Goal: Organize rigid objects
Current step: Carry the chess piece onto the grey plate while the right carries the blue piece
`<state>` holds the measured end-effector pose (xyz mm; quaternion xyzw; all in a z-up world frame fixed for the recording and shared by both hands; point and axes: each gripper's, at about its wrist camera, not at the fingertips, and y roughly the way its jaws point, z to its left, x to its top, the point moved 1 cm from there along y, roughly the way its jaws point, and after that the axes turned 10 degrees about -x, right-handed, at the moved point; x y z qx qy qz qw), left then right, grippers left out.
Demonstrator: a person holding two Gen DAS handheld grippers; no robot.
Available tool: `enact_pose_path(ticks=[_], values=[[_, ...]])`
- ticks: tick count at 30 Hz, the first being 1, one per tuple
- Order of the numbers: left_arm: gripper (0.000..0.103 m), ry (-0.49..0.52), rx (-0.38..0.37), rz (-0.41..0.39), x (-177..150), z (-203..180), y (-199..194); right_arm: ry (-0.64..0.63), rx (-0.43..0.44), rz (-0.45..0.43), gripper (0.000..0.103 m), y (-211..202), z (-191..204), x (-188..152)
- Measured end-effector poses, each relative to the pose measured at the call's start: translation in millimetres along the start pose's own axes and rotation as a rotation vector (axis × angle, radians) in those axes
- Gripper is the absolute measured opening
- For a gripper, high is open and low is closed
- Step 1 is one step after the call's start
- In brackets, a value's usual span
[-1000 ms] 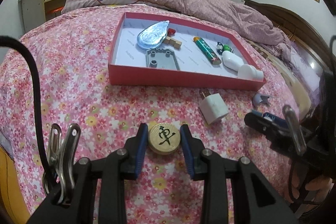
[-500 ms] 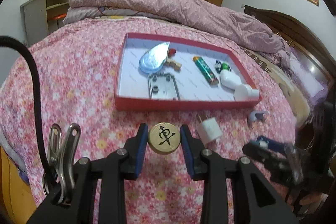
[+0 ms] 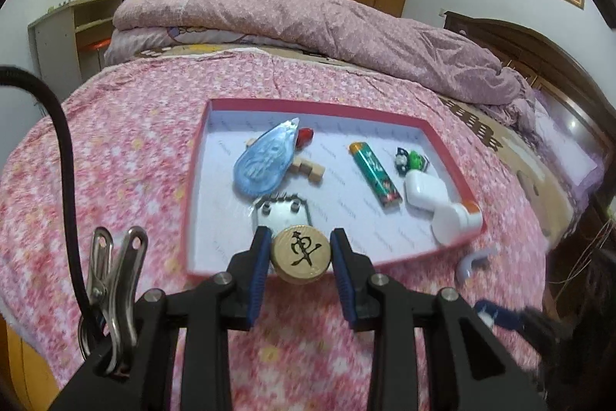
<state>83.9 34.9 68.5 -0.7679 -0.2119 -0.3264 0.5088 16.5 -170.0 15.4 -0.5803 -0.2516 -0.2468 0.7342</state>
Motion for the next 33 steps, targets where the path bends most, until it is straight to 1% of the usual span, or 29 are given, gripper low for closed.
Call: enact_pose_path(ticks=[7, 14, 16, 18, 21, 27, 30, 33], values=[[0.033, -0.015, 0.033, -0.005, 16, 6, 26, -0.01, -0.013, -0.016, 0.075, -4, -1, 8], [0.033, -0.028, 0.063, 0.009, 12, 13, 42, -0.03, -0.011, -0.035, 0.075, -6, -2, 18], [0.033, -0.032, 0.061, 0.015, 10, 14, 44, -0.042, -0.018, -0.047, 0.075, -7, -2, 23], [0.033, -0.037, 0.058, 0.025, 8, 14, 48, -0.052, -0.023, -0.065, 0.075, -10, -1, 30], [0.033, -0.037, 0.062, 0.018, 7, 14, 48, -0.066, -0.034, -0.095, 0.075, -12, -1, 44], [0.033, -0.042, 0.05, 0.015, 6, 16, 48, -0.09, -0.064, -0.146, 0.075, -4, 0, 80], [0.033, -0.033, 0.053, 0.012, 6, 16, 48, -0.101, -0.074, -0.153, 0.075, 6, 1, 97], [0.033, -0.032, 0.054, 0.011, 6, 16, 47, -0.104, -0.076, -0.14, 0.075, 22, 1, 113]])
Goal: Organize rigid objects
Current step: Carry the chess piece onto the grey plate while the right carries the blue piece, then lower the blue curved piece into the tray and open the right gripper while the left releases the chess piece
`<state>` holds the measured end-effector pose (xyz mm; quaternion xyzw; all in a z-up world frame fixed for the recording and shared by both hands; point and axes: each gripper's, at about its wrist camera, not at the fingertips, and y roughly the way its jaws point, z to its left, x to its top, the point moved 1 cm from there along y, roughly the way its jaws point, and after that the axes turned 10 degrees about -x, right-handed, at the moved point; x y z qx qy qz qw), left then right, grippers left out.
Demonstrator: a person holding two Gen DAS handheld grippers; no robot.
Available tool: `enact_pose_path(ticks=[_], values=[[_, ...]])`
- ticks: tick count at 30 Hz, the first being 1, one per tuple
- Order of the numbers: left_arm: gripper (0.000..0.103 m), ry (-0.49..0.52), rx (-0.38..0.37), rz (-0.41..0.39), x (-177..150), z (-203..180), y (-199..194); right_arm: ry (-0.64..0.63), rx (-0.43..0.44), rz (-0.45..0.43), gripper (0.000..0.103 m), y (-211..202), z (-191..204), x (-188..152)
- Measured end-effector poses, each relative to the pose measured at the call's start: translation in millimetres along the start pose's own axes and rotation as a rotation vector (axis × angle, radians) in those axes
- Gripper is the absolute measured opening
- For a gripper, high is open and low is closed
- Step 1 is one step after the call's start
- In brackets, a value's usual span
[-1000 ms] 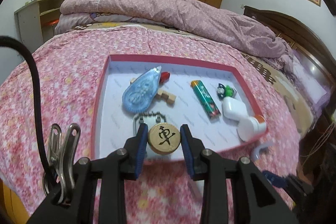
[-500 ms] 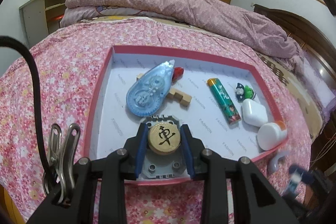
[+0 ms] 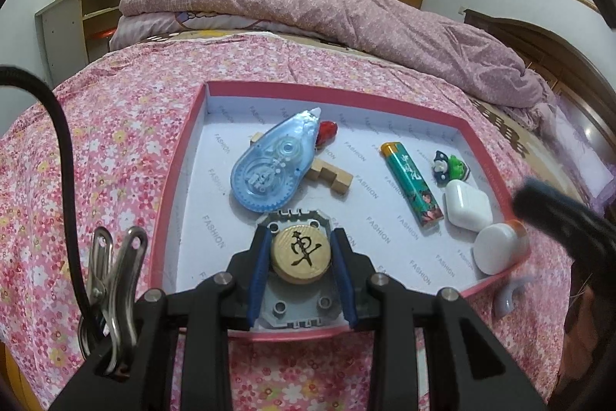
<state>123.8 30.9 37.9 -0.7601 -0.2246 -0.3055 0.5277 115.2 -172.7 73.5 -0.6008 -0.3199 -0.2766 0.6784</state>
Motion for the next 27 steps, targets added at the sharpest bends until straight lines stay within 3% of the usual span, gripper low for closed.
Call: enact_pose_path(ticks=[20, 27], values=[[0.033, 0.004, -0.013, -0.004, -1, 1, 0, -0.041, -0.052, 0.069, 0.075, 78, 1, 34], [0.046, 0.024, -0.01, -0.003, 0, -3, 2, -0.038, -0.053, 0.088, 0.075, 84, 0, 29]])
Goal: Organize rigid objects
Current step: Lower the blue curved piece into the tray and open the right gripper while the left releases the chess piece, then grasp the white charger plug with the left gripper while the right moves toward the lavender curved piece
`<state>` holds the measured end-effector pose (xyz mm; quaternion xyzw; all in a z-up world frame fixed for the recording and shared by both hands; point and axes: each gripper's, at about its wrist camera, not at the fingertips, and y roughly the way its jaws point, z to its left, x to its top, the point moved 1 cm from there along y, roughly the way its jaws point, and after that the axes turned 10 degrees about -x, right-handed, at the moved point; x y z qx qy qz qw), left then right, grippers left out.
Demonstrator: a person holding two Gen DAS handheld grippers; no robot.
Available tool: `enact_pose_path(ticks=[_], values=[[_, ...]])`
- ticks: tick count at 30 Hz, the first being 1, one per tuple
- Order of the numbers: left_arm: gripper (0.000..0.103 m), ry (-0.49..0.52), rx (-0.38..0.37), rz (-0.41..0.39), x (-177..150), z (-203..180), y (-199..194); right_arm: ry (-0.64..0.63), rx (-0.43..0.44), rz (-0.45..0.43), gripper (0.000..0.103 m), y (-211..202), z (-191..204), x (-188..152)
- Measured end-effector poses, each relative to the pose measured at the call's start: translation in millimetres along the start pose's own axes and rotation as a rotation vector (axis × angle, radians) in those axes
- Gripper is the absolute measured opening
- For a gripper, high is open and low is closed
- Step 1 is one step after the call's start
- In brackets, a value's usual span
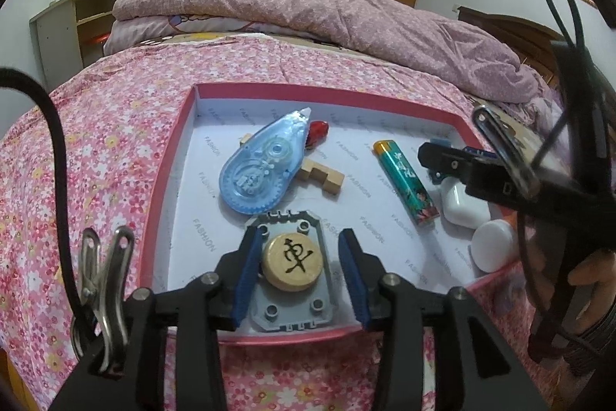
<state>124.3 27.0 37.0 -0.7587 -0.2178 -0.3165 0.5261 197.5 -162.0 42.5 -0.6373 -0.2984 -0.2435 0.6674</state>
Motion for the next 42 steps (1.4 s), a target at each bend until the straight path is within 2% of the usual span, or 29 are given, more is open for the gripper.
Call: enact_pose_path(ticks=[6, 9, 16, 23, 34, 42], values=[[0.049, 0.002, -0.007, -0.008, 3, -5, -6, 0.004, 0.012, -0.012, 0.077, -9, -1, 0], [0.05, 0.021, -0.004, -0.008, 6, -11, -10, 0.022, 0.035, -0.023, 0.086, -18, -3, -1], [0.051, 0.041, -0.008, -0.011, 4, -24, -23, 0.038, 0.04, -0.04, 0.086, -43, -7, -11], [0.051, 0.014, 0.002, -0.019, -8, -26, -40, 0.091, 0.122, -0.042, 0.086, -78, -14, -38], [0.051, 0.017, -0.005, 0.006, -26, -33, -61, 0.156, 0.156, -0.018, 0.086, -110, -29, -89], [0.051, 0.042, -0.037, 0.031, -43, -45, -67, 0.101, 0.051, -0.033, 0.086, -130, -38, -132]])
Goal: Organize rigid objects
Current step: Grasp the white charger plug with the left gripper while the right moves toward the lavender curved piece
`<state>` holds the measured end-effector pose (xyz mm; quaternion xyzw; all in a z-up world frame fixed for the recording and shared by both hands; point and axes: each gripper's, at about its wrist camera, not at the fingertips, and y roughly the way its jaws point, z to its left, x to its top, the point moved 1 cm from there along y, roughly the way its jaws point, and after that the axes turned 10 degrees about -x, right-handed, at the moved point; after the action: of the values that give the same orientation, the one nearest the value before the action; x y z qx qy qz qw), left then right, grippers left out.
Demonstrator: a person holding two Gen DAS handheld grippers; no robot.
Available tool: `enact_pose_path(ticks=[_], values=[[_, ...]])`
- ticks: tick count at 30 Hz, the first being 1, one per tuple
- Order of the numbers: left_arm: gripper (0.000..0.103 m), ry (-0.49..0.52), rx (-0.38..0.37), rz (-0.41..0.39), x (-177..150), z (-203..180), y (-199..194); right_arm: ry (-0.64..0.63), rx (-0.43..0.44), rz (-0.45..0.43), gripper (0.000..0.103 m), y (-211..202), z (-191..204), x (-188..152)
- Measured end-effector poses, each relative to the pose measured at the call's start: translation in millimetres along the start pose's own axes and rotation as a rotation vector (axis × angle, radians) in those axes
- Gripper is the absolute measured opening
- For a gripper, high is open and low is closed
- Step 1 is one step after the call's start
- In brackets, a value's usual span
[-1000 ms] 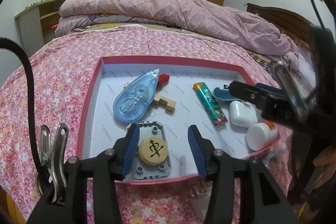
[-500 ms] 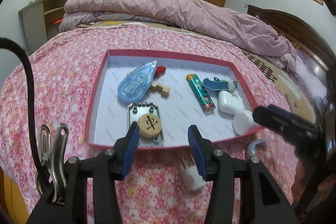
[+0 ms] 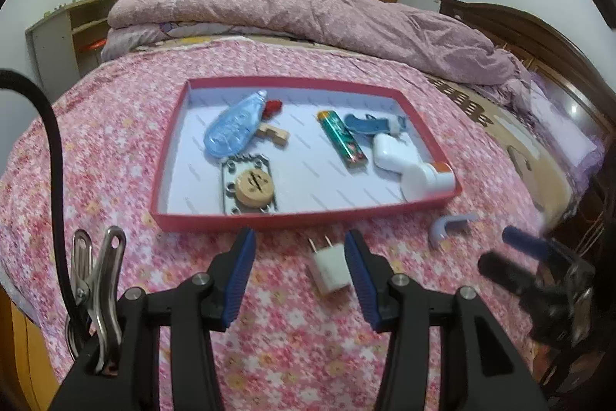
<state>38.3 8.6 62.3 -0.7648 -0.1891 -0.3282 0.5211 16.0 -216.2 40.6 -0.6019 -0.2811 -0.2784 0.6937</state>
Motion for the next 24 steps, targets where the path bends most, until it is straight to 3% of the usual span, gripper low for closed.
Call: enact_pose_path(ticks=[8, 15, 19, 24], values=[[0.051, 0.009, -0.017, 0.048, -9, -14, 16, -0.041, -0.042, 0.036, 0.086, 4, -7, -28], [0.05, 0.071, 0.057, 0.055, -17, -22, 31, -0.069, -0.067, 0.072, 0.086, 15, -5, -44], [0.05, 0.084, 0.064, 0.069, -19, -24, 41, -0.123, -0.128, 0.05, 0.087, 17, 5, -52], [0.05, 0.093, 0.071, 0.074, -21, -25, 51, -0.106, -0.101, 0.044, 0.089, 16, 1, -52]])
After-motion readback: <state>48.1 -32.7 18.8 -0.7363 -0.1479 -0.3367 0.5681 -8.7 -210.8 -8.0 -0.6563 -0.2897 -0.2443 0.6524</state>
